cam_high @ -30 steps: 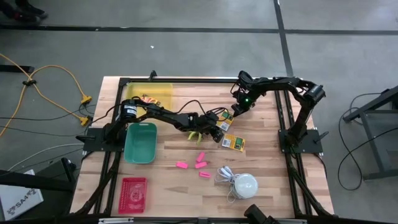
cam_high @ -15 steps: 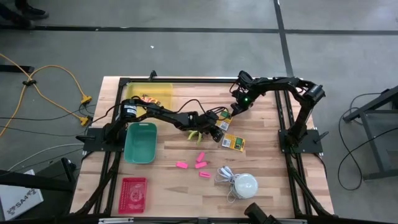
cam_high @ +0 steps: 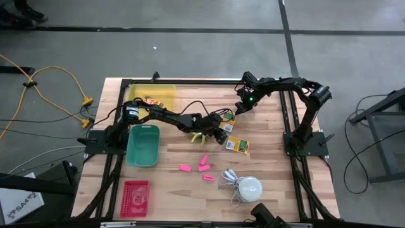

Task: Pick & Place School Supplies
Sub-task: Put the top yellow crayon box into the yellow bin

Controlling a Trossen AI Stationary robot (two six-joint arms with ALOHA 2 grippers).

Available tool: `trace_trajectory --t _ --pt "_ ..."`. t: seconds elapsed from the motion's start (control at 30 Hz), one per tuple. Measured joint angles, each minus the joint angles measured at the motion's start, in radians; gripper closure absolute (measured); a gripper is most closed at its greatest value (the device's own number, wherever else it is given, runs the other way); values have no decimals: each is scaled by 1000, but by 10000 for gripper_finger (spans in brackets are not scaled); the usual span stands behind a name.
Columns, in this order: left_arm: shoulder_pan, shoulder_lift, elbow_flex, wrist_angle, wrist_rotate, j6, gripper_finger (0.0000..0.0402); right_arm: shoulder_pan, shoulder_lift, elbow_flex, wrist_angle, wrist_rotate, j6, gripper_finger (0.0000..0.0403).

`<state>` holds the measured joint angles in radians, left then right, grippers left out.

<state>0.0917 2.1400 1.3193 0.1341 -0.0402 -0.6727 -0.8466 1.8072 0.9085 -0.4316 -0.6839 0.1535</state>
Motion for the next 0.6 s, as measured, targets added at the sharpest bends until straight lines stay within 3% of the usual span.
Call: trace_trajectory --t 0.17,0.3,0.6 --pt "0 0 0 -1 0 0 280 0 0 0 0 11 3 300" --pt "0 0 1 -8 2 0 280 1 -1 1 -11 98 3 300" --pt "0 0 2 -16 4 -1 280 4 -1 2 -4 83 5 300"
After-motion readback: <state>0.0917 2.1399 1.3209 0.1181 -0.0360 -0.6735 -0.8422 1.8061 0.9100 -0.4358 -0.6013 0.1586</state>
